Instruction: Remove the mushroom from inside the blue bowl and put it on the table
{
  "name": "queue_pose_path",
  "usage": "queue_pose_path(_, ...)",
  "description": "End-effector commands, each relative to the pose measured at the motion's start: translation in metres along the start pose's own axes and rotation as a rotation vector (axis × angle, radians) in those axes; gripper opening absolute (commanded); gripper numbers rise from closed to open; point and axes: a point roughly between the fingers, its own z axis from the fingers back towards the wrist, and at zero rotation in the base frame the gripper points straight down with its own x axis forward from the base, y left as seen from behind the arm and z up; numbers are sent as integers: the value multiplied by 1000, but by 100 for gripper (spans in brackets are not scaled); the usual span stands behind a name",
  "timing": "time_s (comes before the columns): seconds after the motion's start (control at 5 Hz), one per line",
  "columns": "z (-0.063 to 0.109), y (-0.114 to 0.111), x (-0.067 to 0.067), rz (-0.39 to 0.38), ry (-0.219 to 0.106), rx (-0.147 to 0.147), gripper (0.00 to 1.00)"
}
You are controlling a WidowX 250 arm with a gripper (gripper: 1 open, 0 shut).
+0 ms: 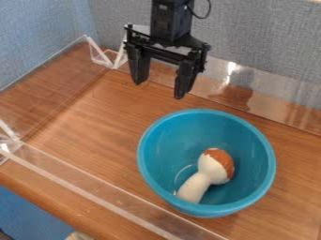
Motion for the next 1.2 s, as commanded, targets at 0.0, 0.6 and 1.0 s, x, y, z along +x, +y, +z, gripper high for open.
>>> queue_pose_path(0.0,0,-10,-6,-36,7,1,100)
queue_pose_path(0.6,-35,-70,-39,-286,14,13,100)
queue_pose_path(1.0,-45,-93,-47,-381,-7,25,100)
